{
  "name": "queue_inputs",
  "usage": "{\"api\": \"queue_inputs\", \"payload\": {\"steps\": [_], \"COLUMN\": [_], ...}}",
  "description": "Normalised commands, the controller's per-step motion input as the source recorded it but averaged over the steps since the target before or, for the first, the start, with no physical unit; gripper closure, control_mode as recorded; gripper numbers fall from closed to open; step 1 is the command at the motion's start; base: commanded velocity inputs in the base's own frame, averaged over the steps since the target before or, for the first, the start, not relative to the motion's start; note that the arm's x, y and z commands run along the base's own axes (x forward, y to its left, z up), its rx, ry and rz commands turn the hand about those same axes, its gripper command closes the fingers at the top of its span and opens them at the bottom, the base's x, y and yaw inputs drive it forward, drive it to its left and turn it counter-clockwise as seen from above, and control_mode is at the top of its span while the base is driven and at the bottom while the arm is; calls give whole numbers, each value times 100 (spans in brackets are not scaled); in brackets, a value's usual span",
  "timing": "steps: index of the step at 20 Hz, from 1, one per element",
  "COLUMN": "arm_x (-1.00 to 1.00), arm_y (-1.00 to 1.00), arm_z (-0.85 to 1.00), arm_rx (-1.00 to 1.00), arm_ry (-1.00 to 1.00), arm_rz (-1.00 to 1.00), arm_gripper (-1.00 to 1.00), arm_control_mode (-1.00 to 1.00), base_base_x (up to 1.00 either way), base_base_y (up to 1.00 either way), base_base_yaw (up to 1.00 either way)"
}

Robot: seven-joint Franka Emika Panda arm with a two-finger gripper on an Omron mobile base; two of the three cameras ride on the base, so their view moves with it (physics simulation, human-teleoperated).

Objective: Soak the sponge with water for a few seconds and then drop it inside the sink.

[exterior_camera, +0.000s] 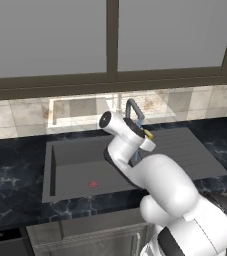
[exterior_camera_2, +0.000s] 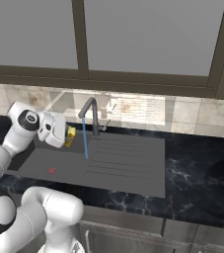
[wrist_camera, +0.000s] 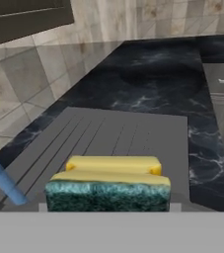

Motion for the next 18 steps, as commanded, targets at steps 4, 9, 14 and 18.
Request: {"api": "queue_inputs", "payload": {"steps": [4,9,14,18], "arm_x": [0,0,0,0], "arm_y": [-13,-4,0,0], "arm_z": [-4,-9,-9,-4], "arm_rx": [0,0,0,0], "arm_ry": [0,2,5,5], "arm_rz": [-7,-2,0,0], "arm_gripper": [100,100,100,100], "arm_control_mode": [-100,-100,-100,-100], "base_base_x": [0,0,0,0], "base_base_y": [0,0,0,0], "base_base_yaw": [0,0,0,0]}}
